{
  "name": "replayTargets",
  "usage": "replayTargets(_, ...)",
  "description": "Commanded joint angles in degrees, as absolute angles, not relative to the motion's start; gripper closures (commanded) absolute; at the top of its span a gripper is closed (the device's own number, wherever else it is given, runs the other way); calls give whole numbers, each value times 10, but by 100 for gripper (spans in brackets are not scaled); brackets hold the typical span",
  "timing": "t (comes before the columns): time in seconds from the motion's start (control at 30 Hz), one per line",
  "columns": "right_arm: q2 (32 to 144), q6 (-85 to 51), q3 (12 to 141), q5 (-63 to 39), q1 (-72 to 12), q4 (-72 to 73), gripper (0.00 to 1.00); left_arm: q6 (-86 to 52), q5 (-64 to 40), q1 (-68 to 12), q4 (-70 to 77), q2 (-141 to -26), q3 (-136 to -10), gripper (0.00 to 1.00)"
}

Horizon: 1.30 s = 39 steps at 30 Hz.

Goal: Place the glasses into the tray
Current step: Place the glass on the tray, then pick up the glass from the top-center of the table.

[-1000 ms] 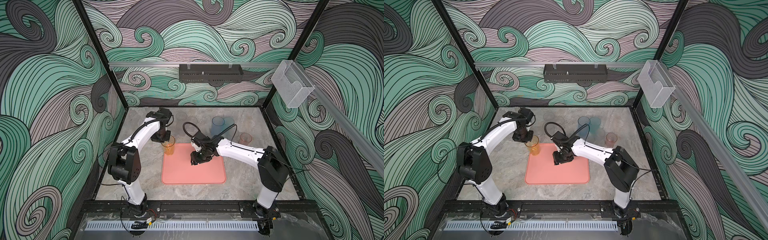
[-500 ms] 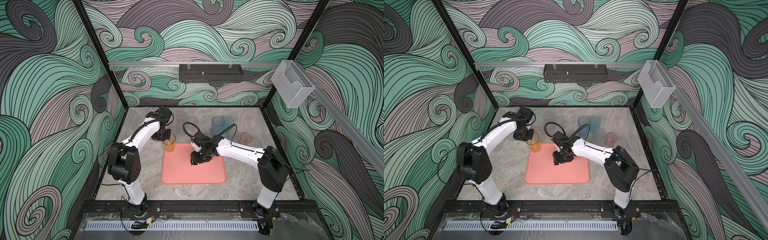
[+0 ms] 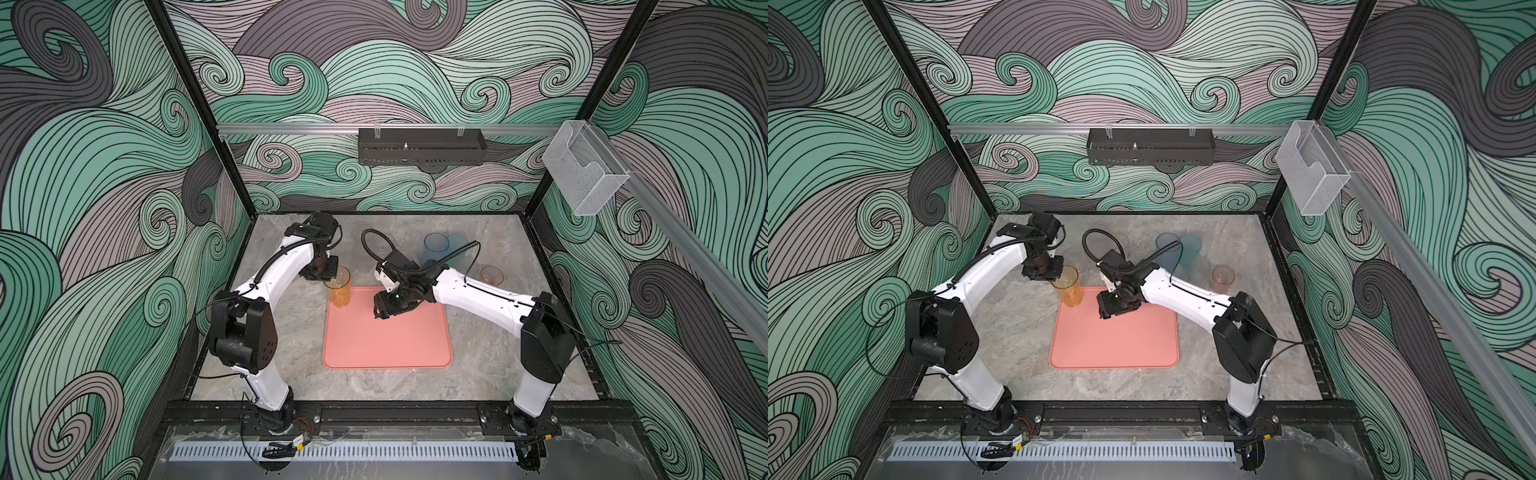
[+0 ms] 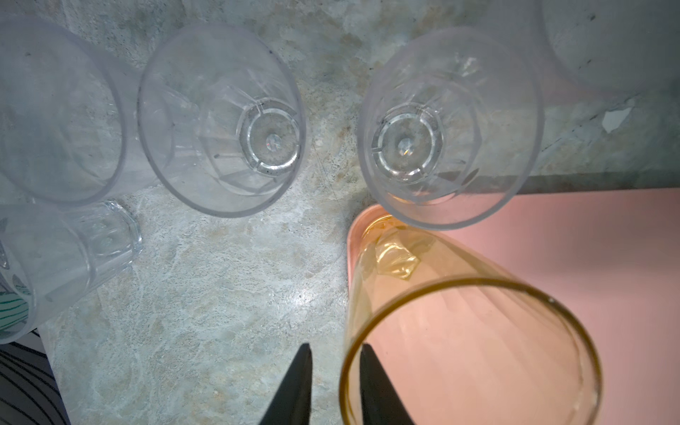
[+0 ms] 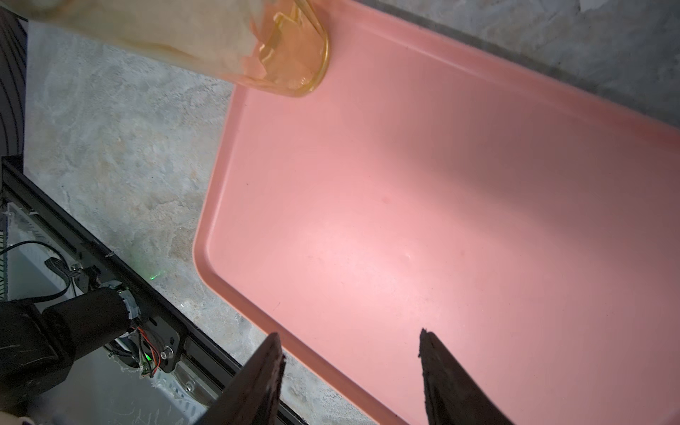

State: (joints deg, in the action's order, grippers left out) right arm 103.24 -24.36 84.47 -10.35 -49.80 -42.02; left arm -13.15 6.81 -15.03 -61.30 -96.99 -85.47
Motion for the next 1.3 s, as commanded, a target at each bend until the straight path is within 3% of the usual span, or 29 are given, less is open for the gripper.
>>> replayTargets(0.0, 1014, -217, 867, -74, -481, -457, 38, -134, 54, -140, -632, -934, -873, 72)
replayTargets(0.23, 960, -201, 904, -23, -408, -477, 38, -114, 54, -137, -594, -865, -867, 71)
replayTargets(0.33, 959, -202, 940, -10, -354, -515, 39, -119, 10, -140, -515, -822, -828, 69)
replayTargets(0.43, 959, -209, 949, -1, -301, -517, 42, -138, -67, -165, -383, -766, -752, 57)
replayTargets(0.53, 978, -211, 979, 17, -266, -526, 42, -143, -91, -199, -307, -734, -701, 54)
replayTargets(1.03, 1123, -210, 1092, 54, -199, -553, 44, -105, -94, -214, -288, -766, -679, 53)
replayTargets(1.27, 1165, -198, 1119, 82, -198, -558, 52, -91, -67, -214, -286, -770, -671, 53)
